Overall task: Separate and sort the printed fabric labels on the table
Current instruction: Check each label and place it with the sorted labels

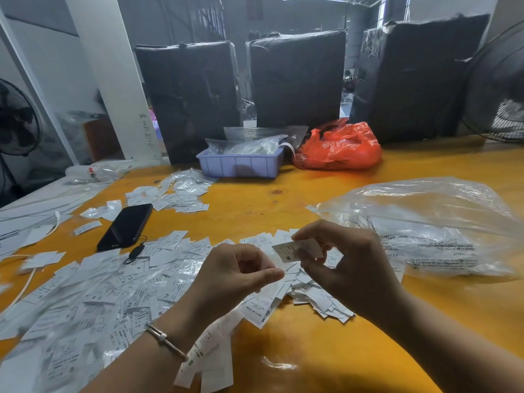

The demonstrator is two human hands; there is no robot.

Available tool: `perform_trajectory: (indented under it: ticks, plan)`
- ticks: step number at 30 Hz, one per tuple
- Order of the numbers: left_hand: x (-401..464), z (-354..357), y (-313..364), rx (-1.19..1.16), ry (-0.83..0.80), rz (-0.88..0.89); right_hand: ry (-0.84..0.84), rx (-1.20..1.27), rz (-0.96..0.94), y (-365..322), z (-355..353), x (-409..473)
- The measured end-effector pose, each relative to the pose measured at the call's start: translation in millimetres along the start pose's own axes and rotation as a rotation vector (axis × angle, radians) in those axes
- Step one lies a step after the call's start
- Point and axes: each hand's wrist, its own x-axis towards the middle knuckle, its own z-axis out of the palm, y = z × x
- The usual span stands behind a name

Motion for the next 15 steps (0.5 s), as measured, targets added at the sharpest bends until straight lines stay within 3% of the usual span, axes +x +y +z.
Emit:
perform_trajectory:
  ticks: [12, 15]
  plan:
    - [-0.8, 2.8, -2.7, 0.104, -0.069, 0.074, -0.281, 0.003, 0.042, 3.7, 4.3, 0.0]
    - [-0.6, 3.1, -2.0, 0.078, -0.077, 0.076, -0.261, -0.011, 0.104, 5.1, 6.6, -1.8]
